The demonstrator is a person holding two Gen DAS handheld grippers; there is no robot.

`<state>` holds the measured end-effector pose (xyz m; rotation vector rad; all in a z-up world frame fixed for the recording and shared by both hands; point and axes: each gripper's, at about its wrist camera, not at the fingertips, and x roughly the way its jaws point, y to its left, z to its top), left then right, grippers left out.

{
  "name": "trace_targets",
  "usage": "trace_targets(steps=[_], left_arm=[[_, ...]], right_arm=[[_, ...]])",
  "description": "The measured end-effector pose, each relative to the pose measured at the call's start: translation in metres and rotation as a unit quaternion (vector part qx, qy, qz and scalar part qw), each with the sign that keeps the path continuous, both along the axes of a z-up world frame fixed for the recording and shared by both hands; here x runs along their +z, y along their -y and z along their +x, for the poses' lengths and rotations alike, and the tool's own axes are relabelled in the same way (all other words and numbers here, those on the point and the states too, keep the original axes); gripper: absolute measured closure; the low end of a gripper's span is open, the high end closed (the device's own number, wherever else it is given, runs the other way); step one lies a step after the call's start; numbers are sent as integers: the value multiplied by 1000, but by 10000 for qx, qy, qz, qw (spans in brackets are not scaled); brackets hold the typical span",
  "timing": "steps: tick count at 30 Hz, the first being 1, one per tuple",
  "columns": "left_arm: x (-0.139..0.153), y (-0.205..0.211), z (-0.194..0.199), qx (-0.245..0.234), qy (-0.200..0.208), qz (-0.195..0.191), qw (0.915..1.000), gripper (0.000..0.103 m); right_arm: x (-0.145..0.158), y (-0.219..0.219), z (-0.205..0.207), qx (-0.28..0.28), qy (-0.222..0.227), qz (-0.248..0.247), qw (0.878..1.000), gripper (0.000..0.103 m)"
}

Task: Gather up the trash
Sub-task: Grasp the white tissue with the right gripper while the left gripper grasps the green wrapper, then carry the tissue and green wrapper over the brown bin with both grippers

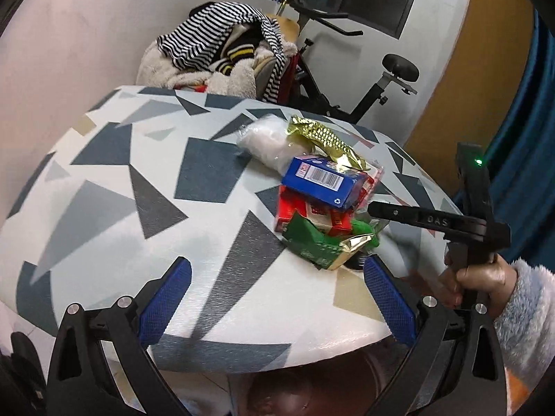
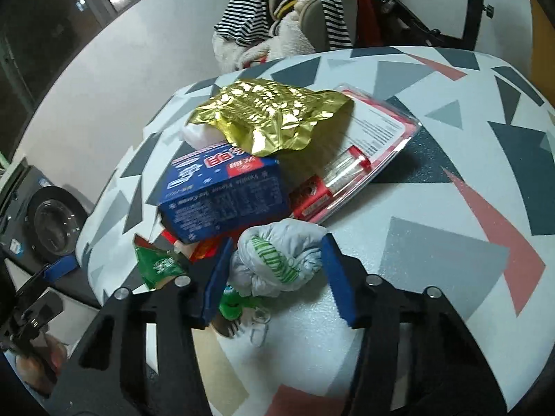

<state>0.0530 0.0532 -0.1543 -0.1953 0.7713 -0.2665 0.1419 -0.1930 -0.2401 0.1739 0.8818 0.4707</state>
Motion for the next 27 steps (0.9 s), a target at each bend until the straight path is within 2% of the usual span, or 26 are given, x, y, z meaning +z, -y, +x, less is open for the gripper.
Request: trace_targets(steps=[2, 4, 6, 9, 10, 11, 12, 14, 15, 17, 19, 22, 27], left_arm=[[-2, 6, 5, -76, -92, -84, 9999, 14], [-6, 11, 12, -105, -298, -272, 9991, 28], [-13, 13, 23, -67, -534, -649, 9964, 34], [-26, 13, 41, 136, -935, -1359, 9862, 43], [-32, 14, 48, 226, -1070, -1559, 9817, 48], [-37, 15, 54, 299, -1170, -1695, 9781, 50], [-39, 16, 58, 345, -1214, -1746, 9765, 54], [-44, 20, 66, 436, -1312, -1811, 9737, 57], [-47, 21, 70, 472, -1363, -1860, 9719, 62], [-52, 21, 75, 566, -1441, -1896, 9696, 78], [-51, 19, 75, 634, -1411, -1903, 9695, 87], [-41, 20, 69, 511, -1247, -1680, 9765, 91], [-14, 24, 56, 91, -867, -1174, 9893, 92]], right_arm=[[4, -1, -12, 46, 237, -222, 9995, 54], [6, -1, -23, 81, 469, -464, 9978, 55], [7, 0, -34, 84, 655, -638, 9958, 55], [7, 7, -48, 15, 776, -672, 9947, 55], [7, 9, -50, -1, 776, -645, 9949, 57], [6, 13, -54, -54, 762, -634, 9951, 71], [5, 15, -56, -102, 747, -640, 9951, 71], [2, 23, -63, -152, 704, -538, 9959, 71], [2, 27, -66, -155, 708, -502, 9961, 71], [1, 34, -73, -147, 769, -504, 9957, 71], [1, 37, -75, -143, 777, -482, 9957, 71], [7, 43, -82, -141, 861, -361, 9955, 72], [13, 42, -91, -107, 928, -307, 9952, 72]])
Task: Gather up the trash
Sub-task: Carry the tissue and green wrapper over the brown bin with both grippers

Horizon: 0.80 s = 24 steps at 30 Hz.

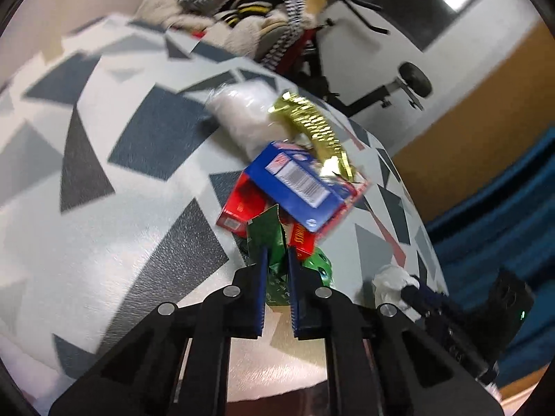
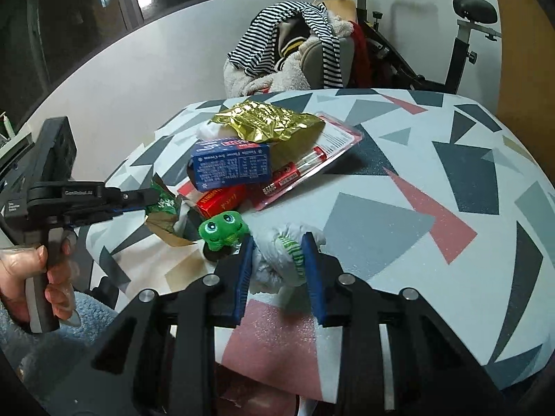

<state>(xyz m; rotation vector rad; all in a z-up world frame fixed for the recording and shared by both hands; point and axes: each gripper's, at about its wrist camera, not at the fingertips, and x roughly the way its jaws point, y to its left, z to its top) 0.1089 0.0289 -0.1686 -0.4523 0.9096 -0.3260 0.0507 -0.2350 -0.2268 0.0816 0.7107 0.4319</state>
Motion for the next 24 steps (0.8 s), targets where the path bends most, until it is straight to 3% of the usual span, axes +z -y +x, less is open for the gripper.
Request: trace_targets(steps=[6, 12, 20, 24], left_arm=[[29, 3, -28, -387, 503, 547, 9965, 92], [45, 10, -71, -966, 958, 1106, 9845, 92], [18, 11, -129, -1621, 901, 1260, 9745, 92], [-7, 16, -153, -2023, 895, 1391, 9653, 92]], right_arm=[[3, -5, -17, 65, -9, 78, 9999, 72], [8, -11, -40, 203, 30, 143, 9997, 72], [2, -22, -76, 454, -6, 58, 9990, 72], [-8, -30, -89, 533, -99, 95, 9985, 72]])
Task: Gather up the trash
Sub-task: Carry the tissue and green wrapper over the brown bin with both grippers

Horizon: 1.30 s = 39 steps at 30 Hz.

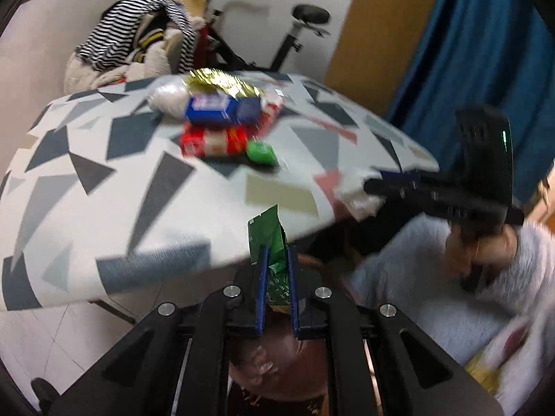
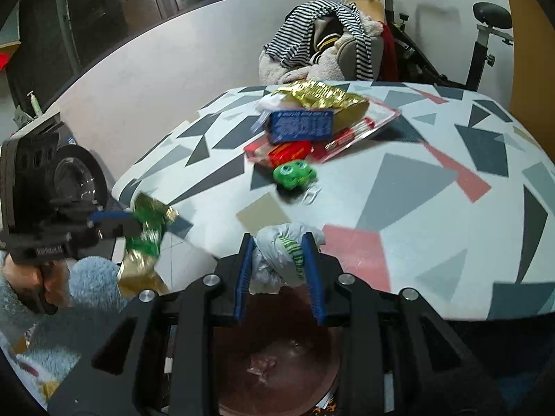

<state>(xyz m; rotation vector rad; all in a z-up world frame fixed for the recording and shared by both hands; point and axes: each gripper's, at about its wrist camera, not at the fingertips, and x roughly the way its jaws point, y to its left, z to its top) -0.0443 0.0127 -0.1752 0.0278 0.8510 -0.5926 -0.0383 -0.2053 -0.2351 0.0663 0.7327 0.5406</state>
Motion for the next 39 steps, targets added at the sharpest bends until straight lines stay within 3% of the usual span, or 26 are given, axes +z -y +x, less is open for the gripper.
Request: trace_targets(steps=[6, 11, 15, 29, 30, 33, 39], left_arm=[[-40, 19, -14, -417, -124, 491, 9978, 92], [-67, 18, -1, -406, -595, 491, 9962, 92], [-71, 13, 4, -294, -708, 332, 9965, 92], [-74, 18, 1, -322, -700, 377, 9963, 91], [-73, 16, 2, -297, -694, 363, 9965, 86], [-70, 12, 1, -203, -622, 273, 9975, 56], [-59, 3, -1, 96, -383, 136, 9991, 44]], right_arm=[[-15, -11, -10, 97, -125, -12, 9999, 72], [-24, -8, -10, 31, -196, 51, 9998, 72], [-33, -6, -8, -49, -330, 123, 9994, 72], [-44, -19, -11, 220, -350, -85, 9991, 72], [-44, -20, -12, 246, -353, -95, 9990, 72], [-48, -25, -12, 306, -427, -152, 9985, 72], [-62, -37, -9, 397, -641, -384, 9964, 72]])
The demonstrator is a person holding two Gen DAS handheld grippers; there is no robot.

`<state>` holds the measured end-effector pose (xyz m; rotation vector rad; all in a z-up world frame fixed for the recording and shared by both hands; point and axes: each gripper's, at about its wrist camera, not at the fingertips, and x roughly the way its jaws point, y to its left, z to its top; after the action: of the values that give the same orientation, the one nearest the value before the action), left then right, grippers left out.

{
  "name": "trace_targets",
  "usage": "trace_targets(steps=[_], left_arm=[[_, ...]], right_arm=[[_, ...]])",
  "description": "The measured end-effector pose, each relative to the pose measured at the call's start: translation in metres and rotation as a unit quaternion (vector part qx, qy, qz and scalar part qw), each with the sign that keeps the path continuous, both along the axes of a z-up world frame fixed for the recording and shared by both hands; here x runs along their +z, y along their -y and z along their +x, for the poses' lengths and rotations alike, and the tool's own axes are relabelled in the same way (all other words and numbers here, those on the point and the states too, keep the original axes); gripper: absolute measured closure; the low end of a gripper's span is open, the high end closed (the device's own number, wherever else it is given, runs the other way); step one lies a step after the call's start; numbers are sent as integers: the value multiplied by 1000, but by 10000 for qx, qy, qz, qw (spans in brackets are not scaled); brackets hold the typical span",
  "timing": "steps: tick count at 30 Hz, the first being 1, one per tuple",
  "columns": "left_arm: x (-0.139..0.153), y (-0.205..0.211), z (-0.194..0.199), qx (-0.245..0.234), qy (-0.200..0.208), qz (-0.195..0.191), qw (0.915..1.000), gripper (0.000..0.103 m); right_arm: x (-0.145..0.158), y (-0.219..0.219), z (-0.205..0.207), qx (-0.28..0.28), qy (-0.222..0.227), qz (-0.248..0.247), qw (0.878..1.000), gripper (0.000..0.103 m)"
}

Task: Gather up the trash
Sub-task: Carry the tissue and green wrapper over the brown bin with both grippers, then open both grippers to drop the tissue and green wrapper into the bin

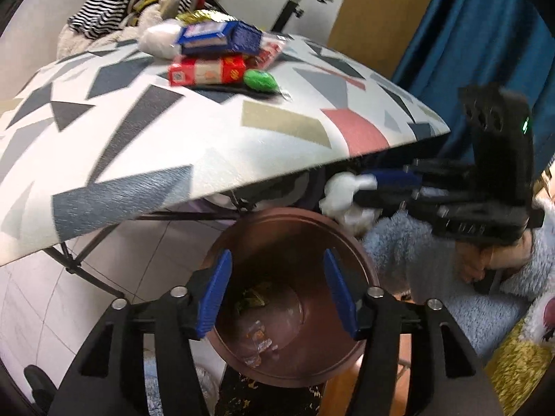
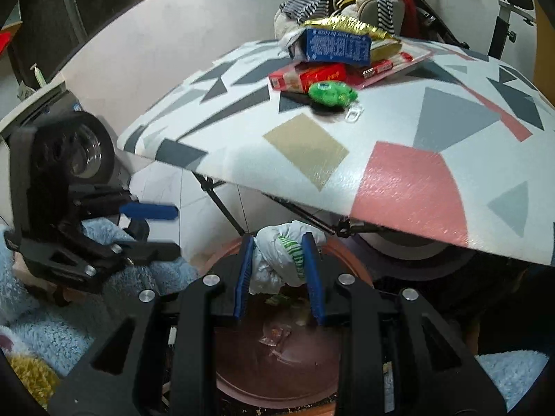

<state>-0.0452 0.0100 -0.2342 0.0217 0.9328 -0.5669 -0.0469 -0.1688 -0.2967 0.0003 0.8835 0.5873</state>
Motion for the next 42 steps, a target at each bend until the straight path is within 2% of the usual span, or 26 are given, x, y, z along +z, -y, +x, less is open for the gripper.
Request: trace_targets(steps=[1, 4, 10, 14, 22, 24, 26, 29, 31, 34, 42], left_arm=[[2, -2, 0, 82, 45, -17, 10000, 40], [8, -14, 1, 424, 182, -103, 9989, 34], [18, -42, 3, 1115, 366, -315, 9926, 27], [22, -50, 2, 1289, 447, -354, 9900, 26], [22, -49, 1, 1306, 450, -299, 9900, 25], [21, -49, 1, 1307, 451, -293, 9900, 25], [21, -49, 1, 1311, 450, -294, 9899, 25], [21, -50, 1, 1323, 451, -285, 9898, 25], [21, -50, 1, 1331, 459, -286, 9896, 25], [21, -51, 1, 1343, 469, -284, 9894, 24], [22, -52, 0, 1357, 482, -278, 9892, 21]], right_arm=[[-4, -3, 1, 13, -58, -70, 10000, 72], [-17, -12, 6, 56, -245, -318, 9992, 72], [-35, -23, 9, 59, -503, -751, 9959, 72], [-42, -21, 11, -60, -632, -870, 9942, 71], [-50, -25, 12, -120, -710, -1134, 9909, 69], [-51, -24, 14, -194, -736, -1246, 9893, 62], [-51, -25, 15, -257, -716, -1277, 9889, 38], [-47, -20, 13, -278, -642, -1238, 9898, 18], [-44, -18, 12, -281, -565, -1210, 9906, 9], [-39, -17, 11, -244, -462, -1129, 9922, 6], [-19, -12, 3, -193, -123, -813, 9964, 6]])
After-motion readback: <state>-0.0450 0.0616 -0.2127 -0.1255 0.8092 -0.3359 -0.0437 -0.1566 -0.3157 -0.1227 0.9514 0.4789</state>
